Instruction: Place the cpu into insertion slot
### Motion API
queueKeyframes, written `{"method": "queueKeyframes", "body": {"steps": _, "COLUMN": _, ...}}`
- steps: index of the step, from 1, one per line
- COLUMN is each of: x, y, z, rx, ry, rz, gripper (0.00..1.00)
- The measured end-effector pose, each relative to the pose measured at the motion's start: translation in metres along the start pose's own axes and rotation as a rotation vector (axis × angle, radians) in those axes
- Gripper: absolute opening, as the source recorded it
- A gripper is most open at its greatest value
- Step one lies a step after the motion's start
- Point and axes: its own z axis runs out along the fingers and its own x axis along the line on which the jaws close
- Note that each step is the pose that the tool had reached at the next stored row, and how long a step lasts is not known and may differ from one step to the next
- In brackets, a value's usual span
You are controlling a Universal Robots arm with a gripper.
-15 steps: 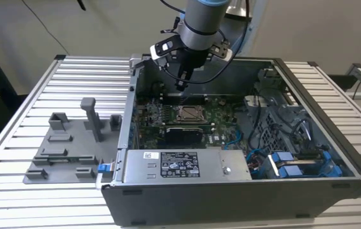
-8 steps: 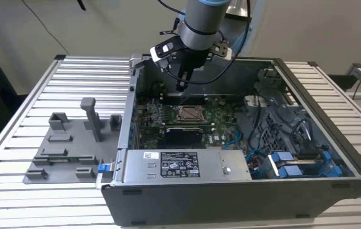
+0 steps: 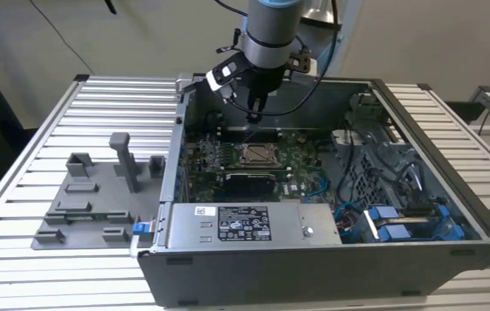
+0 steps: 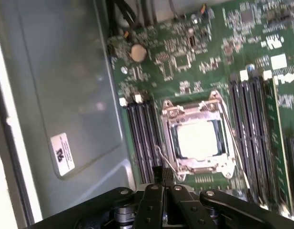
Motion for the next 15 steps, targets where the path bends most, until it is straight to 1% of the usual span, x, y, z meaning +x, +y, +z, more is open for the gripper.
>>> {"method": "queueKeyframes", "body": {"steps": 1, "x": 0.0000, "y": 0.0000, "z": 0.0000, "rx": -0.0051, "ry": 0.0081, "rz": -0.005, "gripper": 0.11}}
{"method": "queueKeyframes", "body": {"steps": 2, "x": -0.0001, "y": 0.0001, "z": 0.0000, "rx": -0.0053, "ry": 0.0177, "rz": -0.010, "gripper": 0.11}}
{"method": "queueKeyframes", "body": {"steps": 3, "x": -0.0001, "y": 0.0000, "z": 0.0000, "rx": -0.0029, "ry": 0.0279, "rz": -0.015, "gripper": 0.11}}
{"method": "queueKeyframes", "body": {"steps": 4, "x": -0.0001, "y": 0.0000, "z": 0.0000, "rx": 0.0012, "ry": 0.0378, "rz": -0.022, "gripper": 0.11}}
{"method": "queueKeyframes", "body": {"steps": 5, "x": -0.0001, "y": -0.0001, "z": 0.0000, "rx": 0.0057, "ry": 0.0522, "rz": -0.028, "gripper": 0.11}}
{"method": "queueKeyframes", "body": {"steps": 6, "x": -0.0003, "y": -0.0006, "z": 0.0002, "rx": 0.0108, "ry": 0.0697, "rz": -0.033, "gripper": 0.11}}
{"method": "queueKeyframes", "body": {"steps": 7, "x": -0.0008, "y": -0.0019, "z": 0.0004, "rx": 0.0149, "ry": 0.0847, "rz": -0.036, "gripper": 0.11}}
{"method": "queueKeyframes", "body": {"steps": 8, "x": -0.0016, "y": -0.0026, "z": 0.0005, "rx": 0.0149, "ry": 0.0875, "rz": -0.035, "gripper": 0.11}}
{"method": "queueKeyframes", "body": {"steps": 12, "x": -0.0019, "y": -0.0028, "z": 0.0010, "rx": 0.0055, "ry": 0.0887, "rz": 0.000, "gripper": 0.11}}
{"method": "queueKeyframes", "body": {"steps": 14, "x": -0.0020, "y": -0.0033, "z": 0.0012, "rx": -0.0005, "ry": 0.0892, "rz": 0.020, "gripper": 0.11}}
{"method": "queueKeyframes", "body": {"steps": 15, "x": -0.0023, "y": -0.0041, "z": 0.0012, "rx": -0.0012, "ry": 0.0894, "rz": 0.025, "gripper": 0.11}}
